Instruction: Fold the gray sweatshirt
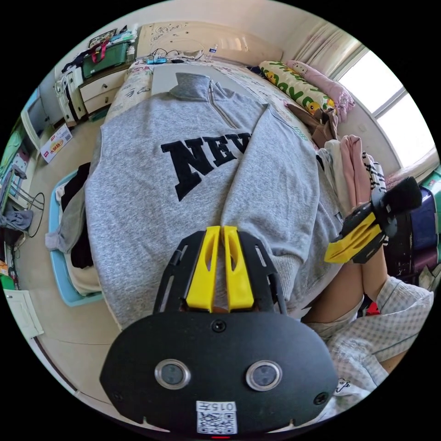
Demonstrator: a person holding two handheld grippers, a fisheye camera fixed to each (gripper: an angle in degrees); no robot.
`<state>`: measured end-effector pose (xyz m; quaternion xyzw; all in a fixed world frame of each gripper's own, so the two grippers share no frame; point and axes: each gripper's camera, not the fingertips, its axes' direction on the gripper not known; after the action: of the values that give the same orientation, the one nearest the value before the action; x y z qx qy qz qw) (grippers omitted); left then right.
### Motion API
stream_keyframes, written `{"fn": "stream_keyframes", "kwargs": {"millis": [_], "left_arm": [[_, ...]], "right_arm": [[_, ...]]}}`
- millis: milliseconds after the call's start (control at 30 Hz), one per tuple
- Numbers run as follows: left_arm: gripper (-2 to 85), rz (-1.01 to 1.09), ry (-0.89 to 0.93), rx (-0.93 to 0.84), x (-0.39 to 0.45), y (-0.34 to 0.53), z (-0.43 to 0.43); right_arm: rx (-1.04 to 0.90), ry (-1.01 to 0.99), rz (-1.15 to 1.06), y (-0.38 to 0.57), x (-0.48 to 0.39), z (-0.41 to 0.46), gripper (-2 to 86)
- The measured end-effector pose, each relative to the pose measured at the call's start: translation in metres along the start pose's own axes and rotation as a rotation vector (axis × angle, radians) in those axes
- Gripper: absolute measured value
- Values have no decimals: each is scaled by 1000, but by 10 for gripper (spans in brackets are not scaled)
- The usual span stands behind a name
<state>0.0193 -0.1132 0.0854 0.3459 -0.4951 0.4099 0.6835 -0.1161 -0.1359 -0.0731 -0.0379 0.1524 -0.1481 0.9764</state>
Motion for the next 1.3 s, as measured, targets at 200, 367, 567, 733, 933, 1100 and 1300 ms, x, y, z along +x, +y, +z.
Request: {"fn": "stream_keyframes", "kwargs": {"millis": [200, 367, 567, 733, 933, 1100, 1300], "left_arm": [[48, -77, 37, 223, -25, 18, -68], [52, -229, 88, 565, -135, 76, -169], [80, -850, 74, 621, -365, 161, -138], [114, -1046, 109, 575, -467, 180, -80], [141, -1197, 106, 664, -547, 186, -46], [139, -1204, 71, 741, -581, 185, -28], [122, -1194, 59, 790, -599, 179, -2]], "right_arm": [[-202, 133, 23, -25, -9, 73, -6], [-296, 217, -30, -25, -24, 102, -6], [-336, 168, 33, -38, -15, 125, -6], [-387, 171, 22, -50, -19, 148, -6], [-449, 142, 15, -65, -18, 184, -6], [-473, 123, 32, -71, -19, 214, -7], [-473, 108, 33, -63, -24, 248, -7]]}}
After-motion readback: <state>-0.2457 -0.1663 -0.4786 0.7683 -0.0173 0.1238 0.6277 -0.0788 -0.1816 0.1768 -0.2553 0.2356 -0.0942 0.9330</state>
